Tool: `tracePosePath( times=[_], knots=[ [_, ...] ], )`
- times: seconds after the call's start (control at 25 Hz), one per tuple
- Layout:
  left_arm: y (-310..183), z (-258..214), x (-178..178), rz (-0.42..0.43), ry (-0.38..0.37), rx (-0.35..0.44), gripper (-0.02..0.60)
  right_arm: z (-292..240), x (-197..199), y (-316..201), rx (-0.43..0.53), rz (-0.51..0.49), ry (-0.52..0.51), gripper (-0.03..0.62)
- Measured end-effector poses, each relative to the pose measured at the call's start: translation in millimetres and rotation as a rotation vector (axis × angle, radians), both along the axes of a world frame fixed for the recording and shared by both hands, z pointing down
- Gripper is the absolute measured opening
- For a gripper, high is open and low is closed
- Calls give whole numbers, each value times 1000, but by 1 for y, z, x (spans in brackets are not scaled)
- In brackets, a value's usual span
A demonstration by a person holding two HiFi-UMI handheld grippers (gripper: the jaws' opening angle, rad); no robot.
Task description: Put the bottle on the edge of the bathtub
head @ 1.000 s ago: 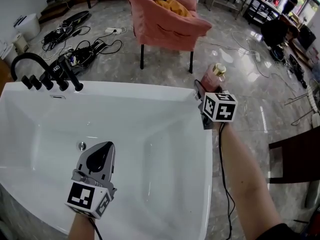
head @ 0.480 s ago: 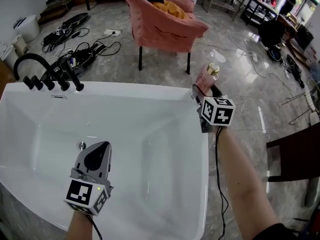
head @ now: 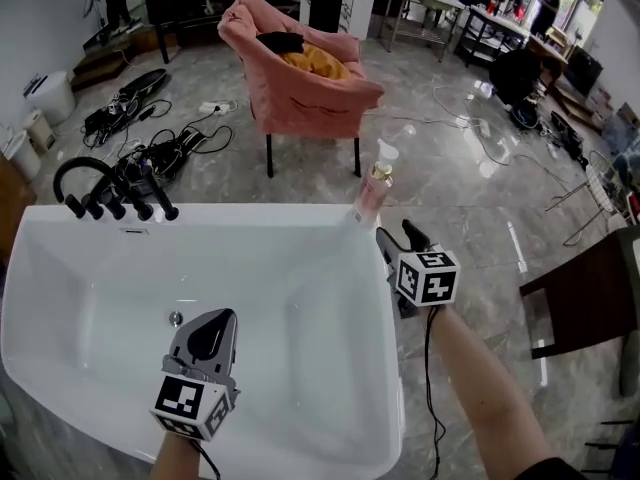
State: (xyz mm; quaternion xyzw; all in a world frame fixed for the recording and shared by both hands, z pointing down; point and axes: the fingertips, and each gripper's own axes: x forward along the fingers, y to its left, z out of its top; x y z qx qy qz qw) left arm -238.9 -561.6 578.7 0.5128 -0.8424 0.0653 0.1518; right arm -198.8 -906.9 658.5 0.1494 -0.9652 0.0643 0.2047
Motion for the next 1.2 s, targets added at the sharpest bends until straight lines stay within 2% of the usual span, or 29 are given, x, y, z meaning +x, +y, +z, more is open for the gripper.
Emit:
tracePosePath(
  times=[0.12, 0.28, 0.44, 0.64, 0.84, 0.92, 1.08, 1.2],
  knots=[
    [3, -22, 17, 35, -2, 14, 14, -40, 22, 19, 14, 4, -24, 193],
    [14, -54, 41, 64, 28, 56, 14, -86, 53, 55, -27, 48, -82, 131],
    [26, -73, 63, 151, 28, 80, 14, -115, 77, 96, -56, 115, -126, 38],
    [46, -82, 85, 243, 44, 85, 14, -130, 119, 159, -100, 163, -141, 17],
    [59, -71, 111, 386, 6, 51, 14, -127, 171, 211, -99, 249, -148, 17],
    [67, -74, 121, 427, 23, 36, 14, -135, 183, 229, -104, 272, -142, 17],
    [91, -93, 131, 449, 83, 9, 14, -168, 206, 264, -91, 295, -122, 17],
    [110, -107, 143, 433, 84, 4, 14, -188, 222, 288, -69, 275, -127, 18]
  ],
)
